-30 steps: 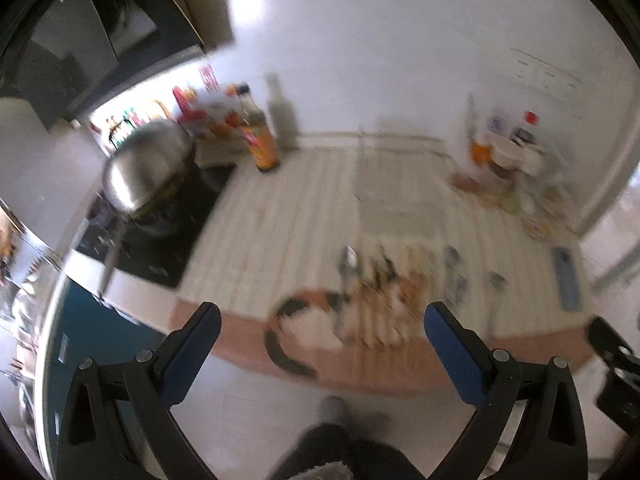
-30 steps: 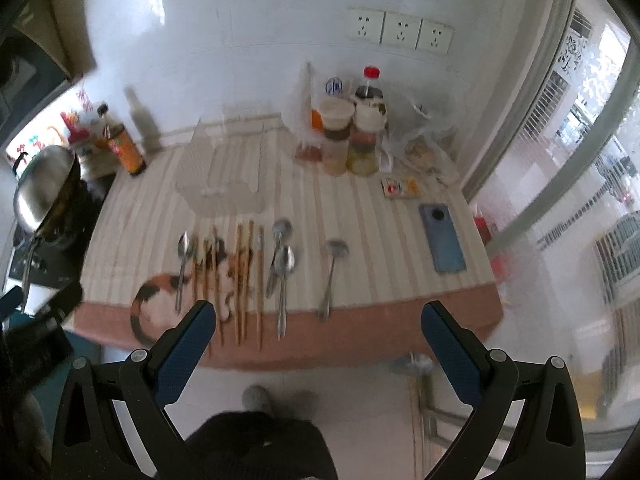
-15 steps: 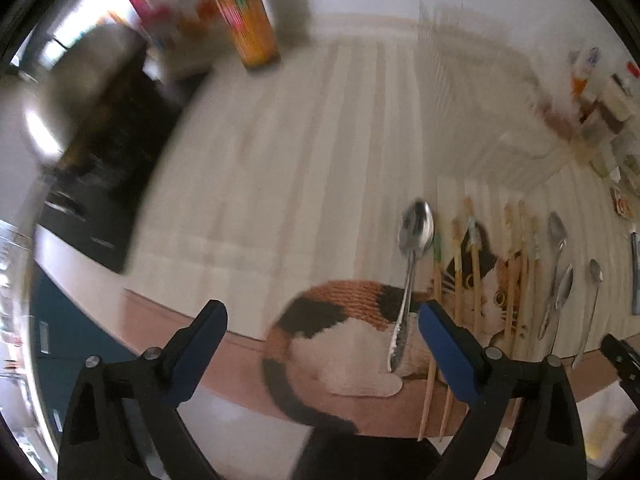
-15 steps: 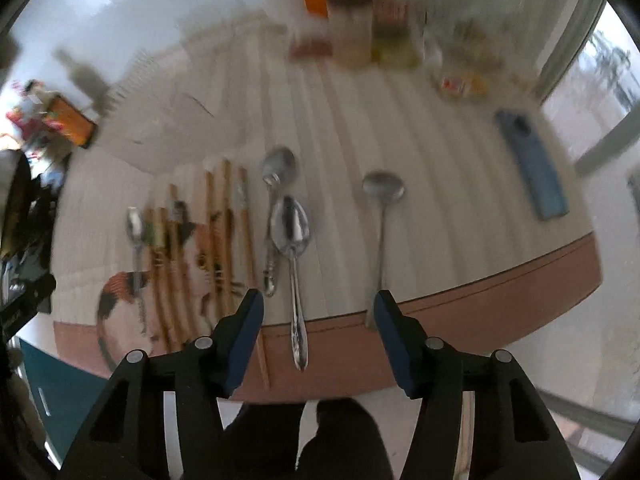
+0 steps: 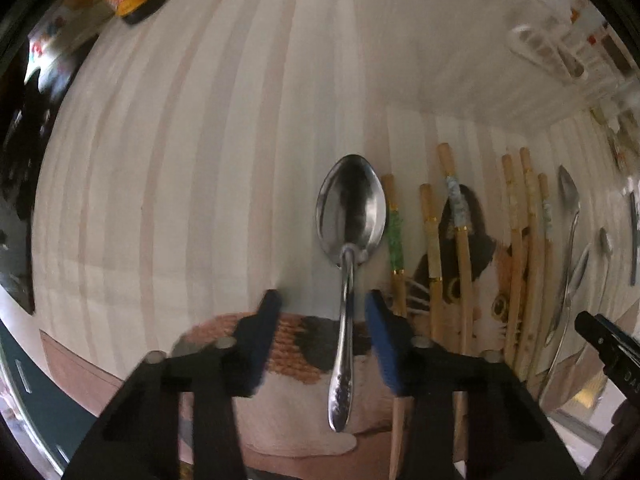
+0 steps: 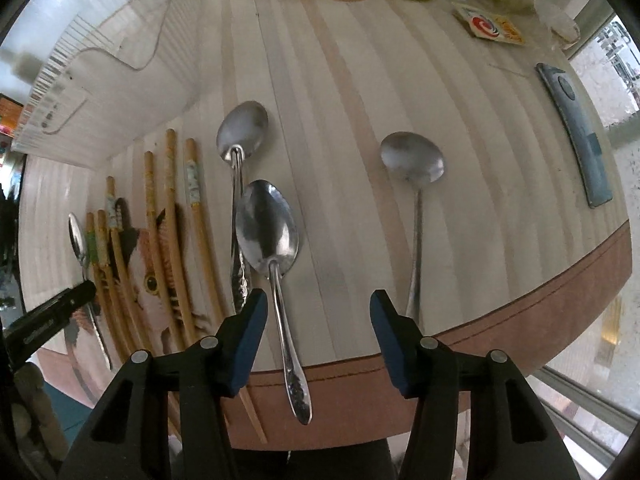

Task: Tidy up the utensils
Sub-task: 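Grasp a steel spoon with the left tool while the right tool grasps another spoon, then carry both spoons into the clear plastic basket with both tools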

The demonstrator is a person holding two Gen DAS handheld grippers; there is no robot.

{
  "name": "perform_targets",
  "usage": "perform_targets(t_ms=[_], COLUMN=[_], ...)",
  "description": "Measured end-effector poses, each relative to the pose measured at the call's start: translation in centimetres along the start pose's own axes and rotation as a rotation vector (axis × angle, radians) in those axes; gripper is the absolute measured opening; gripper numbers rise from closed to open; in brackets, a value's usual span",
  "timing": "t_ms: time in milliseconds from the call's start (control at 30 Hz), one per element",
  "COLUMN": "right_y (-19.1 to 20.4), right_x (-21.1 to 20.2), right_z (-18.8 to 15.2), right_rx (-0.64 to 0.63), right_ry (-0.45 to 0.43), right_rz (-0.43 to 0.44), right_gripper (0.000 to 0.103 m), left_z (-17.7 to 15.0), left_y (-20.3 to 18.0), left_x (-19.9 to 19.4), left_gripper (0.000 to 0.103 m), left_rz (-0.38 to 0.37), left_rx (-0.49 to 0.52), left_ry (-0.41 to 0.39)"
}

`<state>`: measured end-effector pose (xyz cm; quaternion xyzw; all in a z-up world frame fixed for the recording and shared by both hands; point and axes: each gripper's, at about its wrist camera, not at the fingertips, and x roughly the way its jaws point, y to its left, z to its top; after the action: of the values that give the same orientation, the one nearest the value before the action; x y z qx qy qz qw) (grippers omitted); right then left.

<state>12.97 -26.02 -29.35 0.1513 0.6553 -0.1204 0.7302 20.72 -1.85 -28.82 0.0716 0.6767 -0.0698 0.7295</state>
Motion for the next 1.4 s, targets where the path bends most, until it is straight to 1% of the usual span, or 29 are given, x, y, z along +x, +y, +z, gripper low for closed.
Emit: perform_targets(t_ms=[33,67,133,167,200,233,267,367,433,467,500,600,667,767,833,867,933,967,1000,1033,1067,1133,1233,1300,1367,1400], right_y=[0.5,0.9,1.7,2.3,2.8,3.1,3.3,3.5,3.4,3.1,1.9,1.5,1.2,0.4,-0.1,0.1,0.5,0.6,0.5,0.6,0.8,0.6,0.3,0.2,0.2,0.3], right_x=[0.6,0.9,2.0,2.2,2.3,2.3,2.5,2.8,2.6,2.4,2.3,0.8,-0.1,-2.2,-3.8,-4.4,-5.0,-5.2,-5.3,-5.3,-4.9,-4.6,-4.0,-3.5,-2.9,-2.7], right_z=[0.3,0.3,0.5,0.4,0.3,0.2,0.1,-0.3,-0.6,-0.5,-0.4,-0.5,-0.7,-0.8,-0.2,0.1,0.0,0.5,0.8,1.0,1.2,1.2,0.9,0.9,1.0,1.0], right_rx=[-0.01,-0.016,-0.041,-0.069,-0.089,-0.092,-0.09,-0.063,-0.034,-0.016,-0.005,0.036,0.061,0.088,0.103,0.104,0.108,0.11,0.115,0.12,0.125,0.129,0.133,0.141,0.15,0.152], right_ry=[0.005,0.009,0.018,0.004,-0.003,-0.012,-0.016,-0.016,-0.014,-0.021,-0.027,-0.06,-0.086,-0.116,-0.138,-0.148,-0.162,-0.166,-0.167,-0.167,-0.162,-0.157,-0.149,-0.142,-0.135,-0.131], right_rz=[-0.004,-0.006,-0.034,-0.058,-0.083,-0.08,-0.096,-0.09,-0.072,-0.058,-0.047,-0.013,0.008,0.036,0.052,0.057,0.056,0.055,0.051,0.045,0.04,0.027,-0.006,-0.026,-0.043,-0.048], right_gripper=[0.053,0.048,0.041,0.035,0.032,0.015,0.008,0.007,0.007,0.007,0.007,0.007,0.007,0.007,0.007,0.007,0.007,0.007,0.007,0.007,0.007,0.007,0.007,0.007,0.007,0.007], left_z=[0.0,0.0,-0.2,-0.1,-0.3,-0.1,0.0,-0.5,-0.8,-1.1,-1.5,-2.0,-2.1,-1.4,-1.2,-1.2,-1.2,-0.6,-0.6,-0.2,-0.2,-0.1,-0.1,0.0,0.2,0.3], left_y=[-0.2,-0.3,-0.2,-0.2,-0.2,0.4,0.7,1.8,2.3,2.9,3.2,4.2,4.9,5.5,6.3,6.8,7.8,7.5,7.6,7.6,7.5,7.1,6.4,5.9,5.1,4.9], left_x=[-0.1,0.0,0.0,-0.1,-0.1,-0.4,-0.5,-1.1,-2.0,-2.1,-2.7,-4.7,-6.2,-8.5,-9.6,-9.9,-9.2,-8.3,-7.2,-6.1,-5.1,-3.4,-1.4,-1.5,-1.4,-1.4], left_gripper=[0.019,0.005,0.005,0.004,0.004,0.004,0.004,0.004,0.001,0.0,0.0,0.0,0.0,0.0,0.0,0.0,0.002,0.006,0.014,0.02,0.032,0.032,0.032,0.033,0.032,0.021], left_rz=[-0.002,0.0,0.001,0.005,0.018,0.022,0.024,0.031,0.037,0.033,0.026,0.012,-0.006,-0.025,-0.064,-0.097,-0.146,-0.17,-0.195,-0.203,-0.207,-0.219,-0.214,-0.202,-0.164,-0.147], left_rx=[0.003,0.007,0.003,0.002,0.001,-0.001,-0.002,-0.011,-0.021,-0.025,-0.033,-0.057,-0.075,-0.089,-0.097,-0.101,-0.116,-0.121,-0.124,-0.121,-0.12,-0.11,-0.102,-0.092,-0.071,-0.061], left_ry=[-0.009,-0.01,-0.004,-0.003,-0.003,-0.001,0.0,-0.007,-0.018,-0.025,-0.031,-0.059,-0.081,-0.108,-0.122,-0.123,-0.11,-0.09,-0.063,-0.047,-0.033,-0.009,0.026,-0.008,-0.03,-0.045])
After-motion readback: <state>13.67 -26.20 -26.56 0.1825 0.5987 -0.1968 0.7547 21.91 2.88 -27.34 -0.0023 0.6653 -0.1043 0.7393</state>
